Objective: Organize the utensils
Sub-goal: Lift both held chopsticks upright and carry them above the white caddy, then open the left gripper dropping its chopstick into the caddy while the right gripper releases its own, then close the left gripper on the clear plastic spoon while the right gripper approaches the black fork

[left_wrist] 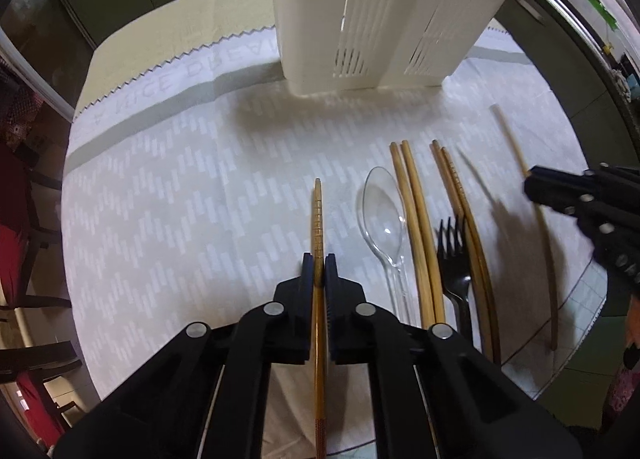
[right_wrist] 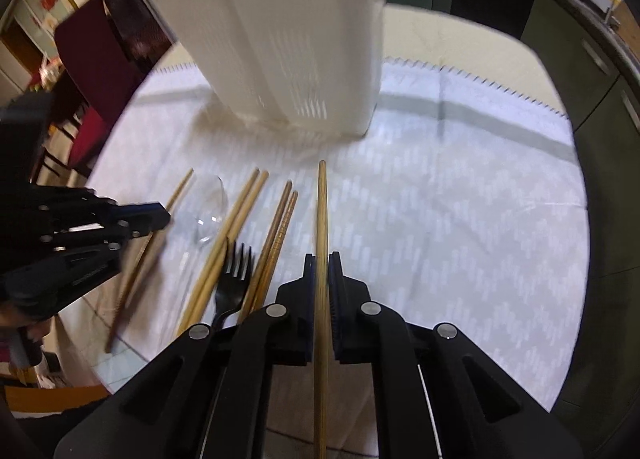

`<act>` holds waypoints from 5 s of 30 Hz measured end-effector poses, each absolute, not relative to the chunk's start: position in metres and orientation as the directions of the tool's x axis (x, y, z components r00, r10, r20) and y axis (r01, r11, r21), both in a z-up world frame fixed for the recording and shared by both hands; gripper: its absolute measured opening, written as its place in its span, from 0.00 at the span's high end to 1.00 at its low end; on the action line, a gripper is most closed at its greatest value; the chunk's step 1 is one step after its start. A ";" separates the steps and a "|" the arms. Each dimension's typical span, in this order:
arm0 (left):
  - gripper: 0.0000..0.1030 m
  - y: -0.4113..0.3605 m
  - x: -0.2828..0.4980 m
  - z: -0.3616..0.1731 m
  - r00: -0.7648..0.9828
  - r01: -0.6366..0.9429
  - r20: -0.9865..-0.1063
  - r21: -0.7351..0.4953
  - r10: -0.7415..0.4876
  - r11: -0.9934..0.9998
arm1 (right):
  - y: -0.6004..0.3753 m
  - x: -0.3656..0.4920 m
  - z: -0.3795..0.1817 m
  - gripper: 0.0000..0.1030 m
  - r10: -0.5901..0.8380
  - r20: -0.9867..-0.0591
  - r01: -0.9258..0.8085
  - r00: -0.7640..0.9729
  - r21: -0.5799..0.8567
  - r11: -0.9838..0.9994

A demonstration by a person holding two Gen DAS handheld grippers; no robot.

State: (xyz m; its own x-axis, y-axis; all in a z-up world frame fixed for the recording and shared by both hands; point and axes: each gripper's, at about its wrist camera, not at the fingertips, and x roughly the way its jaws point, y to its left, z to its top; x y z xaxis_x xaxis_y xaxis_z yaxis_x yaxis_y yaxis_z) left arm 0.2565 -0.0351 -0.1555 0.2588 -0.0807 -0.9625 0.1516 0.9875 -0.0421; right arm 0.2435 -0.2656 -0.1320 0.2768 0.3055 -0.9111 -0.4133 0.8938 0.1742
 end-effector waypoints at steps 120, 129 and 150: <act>0.58 -0.063 0.233 -0.159 0.260 0.099 -0.952 -0.138 -0.159 0.985 | -0.356 0.175 0.025 0.73 0.484 -0.582 -0.423 0.654 0.249 0.871; 0.72 -0.079 0.237 -0.174 0.229 0.106 -0.967 -0.090 -0.112 0.990 | -0.361 0.173 0.024 0.65 0.502 -0.590 -0.439 0.632 0.261 0.860; 0.89 -0.027 0.234 -0.169 0.255 0.080 -0.960 -0.097 -0.114 0.992 | -0.230 0.170 -0.144 0.81 0.345 -0.927 -0.530 0.143 0.223 0.818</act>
State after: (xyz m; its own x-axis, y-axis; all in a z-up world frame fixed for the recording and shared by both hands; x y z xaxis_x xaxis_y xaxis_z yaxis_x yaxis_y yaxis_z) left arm 0.2338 -0.0269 -0.1688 0.2552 -0.1141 -0.9601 0.0798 0.9921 -0.0967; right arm 0.1704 -0.2299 -0.1439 0.1432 0.3454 -0.9275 -0.5302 0.8181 0.2228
